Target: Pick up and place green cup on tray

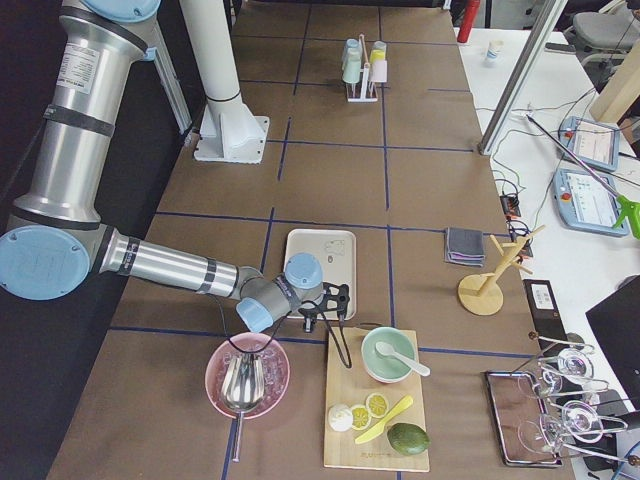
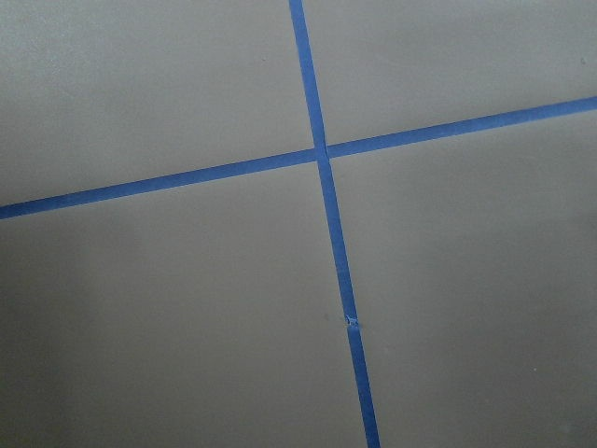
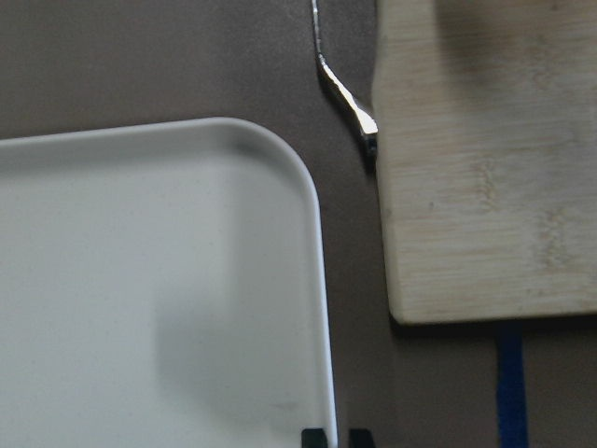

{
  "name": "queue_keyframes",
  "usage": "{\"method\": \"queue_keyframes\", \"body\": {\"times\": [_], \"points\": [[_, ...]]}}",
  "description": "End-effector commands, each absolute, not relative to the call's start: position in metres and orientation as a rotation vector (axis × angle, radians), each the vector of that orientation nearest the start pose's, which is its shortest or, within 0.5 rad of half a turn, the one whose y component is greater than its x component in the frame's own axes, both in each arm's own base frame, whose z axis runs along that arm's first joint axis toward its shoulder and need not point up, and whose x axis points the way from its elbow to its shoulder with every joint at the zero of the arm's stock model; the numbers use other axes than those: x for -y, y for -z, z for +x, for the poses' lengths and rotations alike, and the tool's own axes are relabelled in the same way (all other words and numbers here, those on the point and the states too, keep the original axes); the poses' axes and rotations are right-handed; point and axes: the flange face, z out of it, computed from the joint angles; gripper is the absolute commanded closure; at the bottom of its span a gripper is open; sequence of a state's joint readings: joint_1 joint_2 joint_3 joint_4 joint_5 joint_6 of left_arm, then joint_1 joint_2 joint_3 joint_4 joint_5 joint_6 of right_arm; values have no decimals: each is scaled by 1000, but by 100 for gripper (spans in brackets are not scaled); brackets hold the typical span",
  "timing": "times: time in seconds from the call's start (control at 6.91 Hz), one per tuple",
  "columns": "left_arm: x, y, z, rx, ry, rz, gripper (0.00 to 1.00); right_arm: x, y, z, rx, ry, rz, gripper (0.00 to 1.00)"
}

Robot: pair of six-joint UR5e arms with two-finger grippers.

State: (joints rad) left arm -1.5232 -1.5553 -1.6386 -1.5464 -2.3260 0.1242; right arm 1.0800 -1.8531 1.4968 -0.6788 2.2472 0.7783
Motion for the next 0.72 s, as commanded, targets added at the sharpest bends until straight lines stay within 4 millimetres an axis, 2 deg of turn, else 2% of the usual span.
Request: {"method": "queue_keyframes", "body": {"times": [0.0, 0.14, 0.43, 0.58], "points": [[491, -635, -42, -754, -174, 58, 0, 365, -722, -115, 838, -89, 26, 100], [492, -634, -42, -754, -175, 61, 0, 368, -713, -117, 855, -79, 37, 100], [494, -632, -42, -754, -175, 64, 0, 375, -665, -122, 931, -34, 88, 100], [494, -632, -42, -755, -175, 63, 0, 377, -648, -114, 971, -36, 101, 100]]}}
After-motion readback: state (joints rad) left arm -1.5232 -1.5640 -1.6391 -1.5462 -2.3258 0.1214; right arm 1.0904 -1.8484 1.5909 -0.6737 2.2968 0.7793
